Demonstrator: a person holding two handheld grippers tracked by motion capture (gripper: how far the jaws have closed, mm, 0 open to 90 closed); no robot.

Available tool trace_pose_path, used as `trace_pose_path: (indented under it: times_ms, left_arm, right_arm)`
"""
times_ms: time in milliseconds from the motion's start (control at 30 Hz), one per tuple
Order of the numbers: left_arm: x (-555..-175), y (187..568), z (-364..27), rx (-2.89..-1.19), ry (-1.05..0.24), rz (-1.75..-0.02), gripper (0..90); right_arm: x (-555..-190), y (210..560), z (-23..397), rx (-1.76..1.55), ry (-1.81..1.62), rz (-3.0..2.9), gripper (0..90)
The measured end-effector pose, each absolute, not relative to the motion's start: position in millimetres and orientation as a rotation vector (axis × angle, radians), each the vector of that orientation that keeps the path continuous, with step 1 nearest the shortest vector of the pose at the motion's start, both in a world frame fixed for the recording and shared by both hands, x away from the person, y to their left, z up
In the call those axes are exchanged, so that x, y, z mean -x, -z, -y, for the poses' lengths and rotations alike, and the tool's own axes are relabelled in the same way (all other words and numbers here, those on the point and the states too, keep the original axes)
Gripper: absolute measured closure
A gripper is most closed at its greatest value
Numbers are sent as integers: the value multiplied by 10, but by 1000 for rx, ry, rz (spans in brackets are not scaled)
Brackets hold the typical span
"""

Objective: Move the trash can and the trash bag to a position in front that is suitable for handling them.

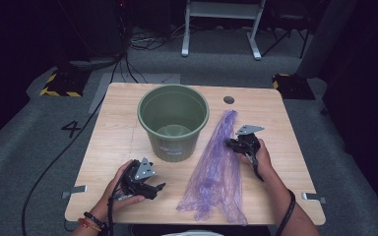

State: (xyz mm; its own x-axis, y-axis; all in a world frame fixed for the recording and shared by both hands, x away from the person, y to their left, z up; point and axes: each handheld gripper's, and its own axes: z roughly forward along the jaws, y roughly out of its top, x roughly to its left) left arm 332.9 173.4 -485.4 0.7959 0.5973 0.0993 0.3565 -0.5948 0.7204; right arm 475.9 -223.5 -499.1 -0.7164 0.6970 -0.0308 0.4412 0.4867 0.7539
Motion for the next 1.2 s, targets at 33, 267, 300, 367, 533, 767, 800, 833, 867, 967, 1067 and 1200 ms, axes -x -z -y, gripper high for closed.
trace_pose_path:
  times_ms: [33, 267, 300, 367, 533, 767, 800, 833, 867, 967, 1067, 1200]
  left_arm:
    - [-3360, 4875, -1783, -2260, -432, -727, 161]
    - [-3586, 4962, -2049, -2213, -427, -828, 159]
    - [-3604, 4961, -2062, -2209, -422, -828, 158]
    - [-3649, 4952, -2084, -2200, -419, -823, 157]
    - [-3743, 4962, -2114, -2163, -393, -820, 159]
    - [-3834, 5014, -2085, -2136, -420, -842, 189]
    - [-3843, 5012, -2080, -2136, -427, -844, 201]
    - [-3868, 5003, -2085, -2134, -413, -845, 198]
    - [-3890, 4993, -2094, -2124, -407, -854, 191]
    - [-3964, 4976, -2126, -2091, -410, -872, 206]
    - [-4000, 5014, -2106, -2133, -430, -874, 205]
    - [-3997, 4997, -2074, -2151, -442, -818, 192]
  right_arm:
    - [-4759, 4991, 2235, -957, -1076, -2404, 813]
    - [-4773, 4997, 2259, -968, -1094, -2403, 783]
    - [-4773, 4997, 2261, -967, -1095, -2403, 782]
    - [-4772, 4997, 2263, -965, -1095, -2404, 780]
    - [-4774, 4991, 2260, -960, -1087, -2412, 783]
    - [-4783, 4995, 2269, -959, -1098, -2415, 779]
    - [-4781, 4997, 2272, -963, -1100, -2412, 778]
    - [-4779, 4997, 2273, -965, -1100, -2411, 776]
    - [-4777, 4996, 2273, -965, -1097, -2411, 773]
    - [-4776, 4993, 2276, -962, -1093, -2413, 768]
    - [-4773, 4996, 2287, -963, -1100, -2413, 768]
    - [-4774, 4997, 2291, -964, -1105, -2414, 766]
